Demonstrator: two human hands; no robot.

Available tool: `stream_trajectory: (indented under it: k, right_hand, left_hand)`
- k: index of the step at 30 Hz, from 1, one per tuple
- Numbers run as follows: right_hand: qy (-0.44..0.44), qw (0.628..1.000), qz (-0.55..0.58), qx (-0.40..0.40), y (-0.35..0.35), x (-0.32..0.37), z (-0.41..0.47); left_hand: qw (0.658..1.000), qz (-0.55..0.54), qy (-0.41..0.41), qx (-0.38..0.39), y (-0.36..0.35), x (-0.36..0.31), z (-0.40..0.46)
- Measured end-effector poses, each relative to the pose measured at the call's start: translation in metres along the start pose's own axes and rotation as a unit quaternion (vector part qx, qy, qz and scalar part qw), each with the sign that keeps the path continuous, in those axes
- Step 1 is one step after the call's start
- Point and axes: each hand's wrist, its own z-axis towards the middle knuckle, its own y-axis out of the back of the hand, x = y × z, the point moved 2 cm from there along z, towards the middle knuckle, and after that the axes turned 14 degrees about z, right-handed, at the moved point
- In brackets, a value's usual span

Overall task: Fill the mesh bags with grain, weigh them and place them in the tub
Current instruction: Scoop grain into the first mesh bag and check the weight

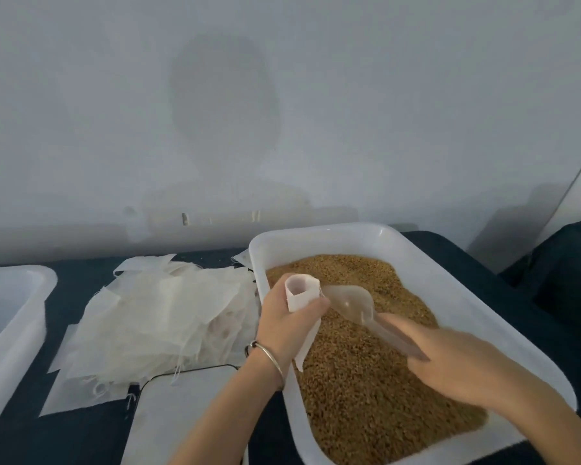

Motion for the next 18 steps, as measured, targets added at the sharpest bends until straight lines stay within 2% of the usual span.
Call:
stream_trajectory:
  k: [2,6,9,12,15,18]
  right_hand:
    - [-0.019,0.998,-0.049,-0.024,-0.004,-0.002,0.002]
    - [0.011,0.989,-0.112,-0.099,-0.021,0.01,0.013]
    - [-0.013,0.978,-0.159,-0.132,-0.016,0.012,0.017]
    - [-0.043,0.969,-0.205,-0.132,0.003,0.01,0.014]
    - [-0.052,0.981,-0.158,-0.101,0.033,0.003,0.006]
    - [-0.065,0.997,-0.021,-0.047,0.064,-0.014,-0.01]
  left_hand:
    - [0.999,0.027,-0.041,-0.005,-0.001,0.001,-0.001]
    - [0.988,0.101,-0.114,-0.007,-0.005,0.002,-0.007]
    - [0.983,0.13,-0.129,0.012,-0.007,0.003,-0.008]
    - [0.977,0.161,-0.135,0.028,-0.009,0.003,-0.008]
    - [0.971,0.193,-0.133,0.044,-0.011,0.003,-0.009]
    - [0.963,0.223,-0.141,0.05,-0.013,0.001,-0.009]
